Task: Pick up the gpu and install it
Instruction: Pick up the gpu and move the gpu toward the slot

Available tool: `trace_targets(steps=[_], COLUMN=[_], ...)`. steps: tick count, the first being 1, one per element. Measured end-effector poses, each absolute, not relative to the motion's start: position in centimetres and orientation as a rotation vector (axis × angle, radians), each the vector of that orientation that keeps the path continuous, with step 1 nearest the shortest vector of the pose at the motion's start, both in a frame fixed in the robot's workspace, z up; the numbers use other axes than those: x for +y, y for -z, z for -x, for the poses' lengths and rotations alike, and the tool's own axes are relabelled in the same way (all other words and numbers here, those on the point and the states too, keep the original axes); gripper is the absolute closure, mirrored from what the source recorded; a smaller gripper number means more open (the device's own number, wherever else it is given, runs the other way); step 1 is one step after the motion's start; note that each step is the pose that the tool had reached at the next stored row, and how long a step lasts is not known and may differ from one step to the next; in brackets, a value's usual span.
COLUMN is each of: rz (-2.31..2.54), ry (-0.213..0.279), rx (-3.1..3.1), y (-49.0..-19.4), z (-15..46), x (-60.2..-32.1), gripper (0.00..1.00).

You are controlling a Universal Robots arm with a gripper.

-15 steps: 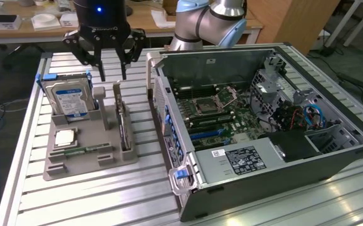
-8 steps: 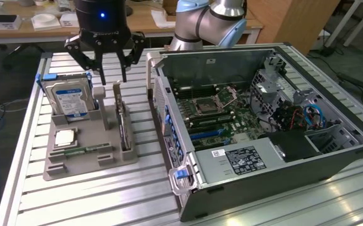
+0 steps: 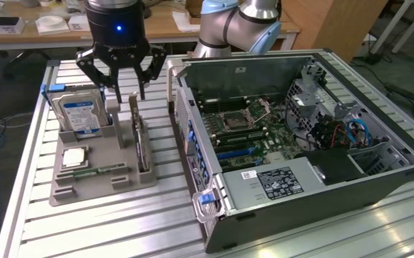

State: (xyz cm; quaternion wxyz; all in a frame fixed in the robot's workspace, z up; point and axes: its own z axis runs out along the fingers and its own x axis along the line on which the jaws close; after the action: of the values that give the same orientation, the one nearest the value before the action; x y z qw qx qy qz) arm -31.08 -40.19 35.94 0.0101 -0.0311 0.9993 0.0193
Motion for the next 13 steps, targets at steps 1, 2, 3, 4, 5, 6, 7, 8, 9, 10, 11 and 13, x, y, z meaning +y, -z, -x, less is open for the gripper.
trace_targets(steps=[1, 2, 3, 4, 5, 6, 7, 8, 9, 10, 11, 13], rz=[0.099, 0.1, 0.101, 0.101, 0.101, 0.101, 0.101, 0.101, 0.101, 0.101, 0.101, 0.101], ry=[-0.06, -0.058, -0.057, -0.056, -0.056, -0.056, -0.056, -0.056, -0.056, -0.056, -0.056, -0.056], rx=[3.119, 3.119, 3.119, 3.12, 3.12, 3.12, 3.12, 3.12, 3.119, 3.119, 3.12, 3.12], y=[-35.8, -35.6, -35.4, -35.2, -35.0, -34.9, -34.7, -34.5, -34.3, -34.1, -33.9, -33.6], z=[31.1, 31.1, 31.1, 31.1, 31.1, 31.1, 31.1, 31.1, 31.1, 31.1, 31.1, 31.1], x=[-40.2, -40.2, -40.2, -40.2, -40.2, -40.2, -40.2, -40.3, -40.3, -40.3, -40.3, -40.3], gripper=[0.53, 0.53, 0.53, 0.53, 0.53, 0.53, 0.53, 0.53, 0.53, 0.53, 0.53, 0.53])
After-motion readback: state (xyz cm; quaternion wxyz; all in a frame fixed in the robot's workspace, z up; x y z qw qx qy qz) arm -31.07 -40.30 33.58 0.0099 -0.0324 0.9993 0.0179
